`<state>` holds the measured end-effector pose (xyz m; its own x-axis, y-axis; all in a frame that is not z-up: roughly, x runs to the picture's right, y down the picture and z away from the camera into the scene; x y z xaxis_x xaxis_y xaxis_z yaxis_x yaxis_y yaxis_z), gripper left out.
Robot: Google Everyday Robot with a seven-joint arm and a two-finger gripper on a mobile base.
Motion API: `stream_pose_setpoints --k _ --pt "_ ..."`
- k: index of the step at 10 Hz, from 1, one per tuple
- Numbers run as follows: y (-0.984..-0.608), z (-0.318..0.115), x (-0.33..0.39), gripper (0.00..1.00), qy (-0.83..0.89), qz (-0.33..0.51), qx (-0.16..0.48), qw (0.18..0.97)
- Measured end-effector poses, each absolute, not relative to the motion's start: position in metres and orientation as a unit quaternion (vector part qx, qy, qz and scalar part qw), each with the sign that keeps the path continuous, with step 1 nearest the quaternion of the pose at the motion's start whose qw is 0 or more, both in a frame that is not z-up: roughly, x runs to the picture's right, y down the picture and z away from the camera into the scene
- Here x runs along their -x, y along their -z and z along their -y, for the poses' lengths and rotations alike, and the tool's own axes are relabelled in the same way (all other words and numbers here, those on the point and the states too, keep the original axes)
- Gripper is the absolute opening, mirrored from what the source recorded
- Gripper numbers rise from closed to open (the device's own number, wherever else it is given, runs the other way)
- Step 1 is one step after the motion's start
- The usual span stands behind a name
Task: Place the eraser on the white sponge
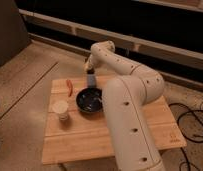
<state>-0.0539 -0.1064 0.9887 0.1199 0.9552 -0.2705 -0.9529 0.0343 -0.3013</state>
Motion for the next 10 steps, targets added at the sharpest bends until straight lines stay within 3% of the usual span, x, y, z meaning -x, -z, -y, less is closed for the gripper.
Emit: stream_pose_setpoints --k 3,10 --pt "-1.001 0.073 0.048 0.0 -0.657 -0.039 0.22 0.72" --pt "-1.019 0.053 0.054 0.01 -0.639 -0.062 0.252 0.724"
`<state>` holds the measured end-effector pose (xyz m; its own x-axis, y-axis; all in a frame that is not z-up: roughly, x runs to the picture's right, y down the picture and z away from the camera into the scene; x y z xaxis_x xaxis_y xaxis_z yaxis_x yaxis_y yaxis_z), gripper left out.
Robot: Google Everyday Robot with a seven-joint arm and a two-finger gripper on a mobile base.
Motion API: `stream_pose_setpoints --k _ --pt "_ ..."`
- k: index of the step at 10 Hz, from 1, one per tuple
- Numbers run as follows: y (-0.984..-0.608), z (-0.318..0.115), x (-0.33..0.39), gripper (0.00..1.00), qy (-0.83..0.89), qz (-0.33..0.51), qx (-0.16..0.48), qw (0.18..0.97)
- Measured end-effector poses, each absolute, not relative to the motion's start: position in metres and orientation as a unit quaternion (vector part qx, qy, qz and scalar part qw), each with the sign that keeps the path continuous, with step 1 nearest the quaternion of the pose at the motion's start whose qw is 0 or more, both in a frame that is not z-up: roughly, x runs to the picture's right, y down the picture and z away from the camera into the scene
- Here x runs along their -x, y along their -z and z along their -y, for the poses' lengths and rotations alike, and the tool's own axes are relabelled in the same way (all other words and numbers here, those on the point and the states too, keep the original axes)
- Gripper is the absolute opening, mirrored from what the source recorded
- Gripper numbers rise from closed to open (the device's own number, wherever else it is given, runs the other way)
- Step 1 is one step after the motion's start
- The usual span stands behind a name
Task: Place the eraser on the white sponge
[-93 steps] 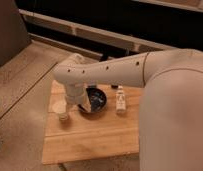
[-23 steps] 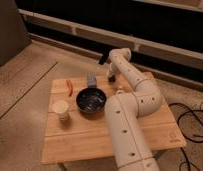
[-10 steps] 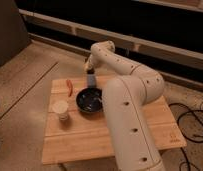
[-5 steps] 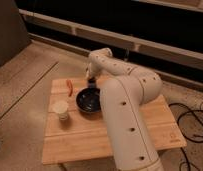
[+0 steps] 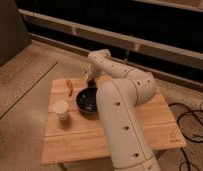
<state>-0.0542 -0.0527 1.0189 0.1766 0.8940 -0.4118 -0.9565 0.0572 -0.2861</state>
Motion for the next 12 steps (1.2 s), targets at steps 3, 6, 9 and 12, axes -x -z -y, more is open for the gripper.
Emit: stream_pose_setpoints --k 3,6,9,12 --pt "-1.024 0.062 0.052 0.32 -0.636 -0.056 0.246 0.729" --pt "-1.026 0.062 0.05 0.66 -0.635 -0.057 0.246 0.73" --pt "-1.028 0.06 0.049 0.8 -0.637 -0.059 0.249 0.728" --pt "-1.026 0.066 0.048 0.8 -0.643 -0.051 0.249 0.722"
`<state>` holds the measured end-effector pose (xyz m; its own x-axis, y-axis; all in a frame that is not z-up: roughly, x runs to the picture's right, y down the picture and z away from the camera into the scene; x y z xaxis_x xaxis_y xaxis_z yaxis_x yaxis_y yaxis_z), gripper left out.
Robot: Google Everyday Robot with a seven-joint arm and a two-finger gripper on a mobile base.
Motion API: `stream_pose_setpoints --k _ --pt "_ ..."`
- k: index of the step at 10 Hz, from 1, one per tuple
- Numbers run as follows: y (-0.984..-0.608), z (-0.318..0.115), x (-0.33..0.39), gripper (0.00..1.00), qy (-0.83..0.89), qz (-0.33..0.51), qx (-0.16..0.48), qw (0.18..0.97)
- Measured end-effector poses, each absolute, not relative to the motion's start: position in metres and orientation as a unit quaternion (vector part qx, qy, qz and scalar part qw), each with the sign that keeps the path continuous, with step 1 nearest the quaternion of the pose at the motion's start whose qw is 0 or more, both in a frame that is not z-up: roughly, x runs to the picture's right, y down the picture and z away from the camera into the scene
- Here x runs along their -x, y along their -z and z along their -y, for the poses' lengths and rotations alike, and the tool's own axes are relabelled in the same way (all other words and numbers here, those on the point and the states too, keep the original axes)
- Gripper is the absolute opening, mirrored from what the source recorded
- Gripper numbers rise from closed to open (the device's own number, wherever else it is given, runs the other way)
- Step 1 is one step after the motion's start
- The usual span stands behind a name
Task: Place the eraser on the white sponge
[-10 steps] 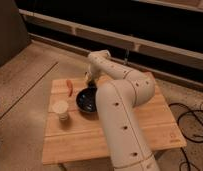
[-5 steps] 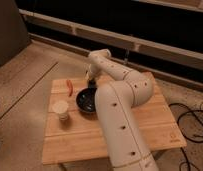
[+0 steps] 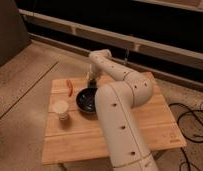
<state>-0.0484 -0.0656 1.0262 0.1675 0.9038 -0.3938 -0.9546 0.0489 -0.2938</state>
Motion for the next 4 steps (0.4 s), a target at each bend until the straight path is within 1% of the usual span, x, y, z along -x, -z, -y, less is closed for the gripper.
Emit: stream_pose_setpoints --k 4 --pt "-1.006 0.105 0.053 0.8 -0.658 -0.001 0.231 0.717"
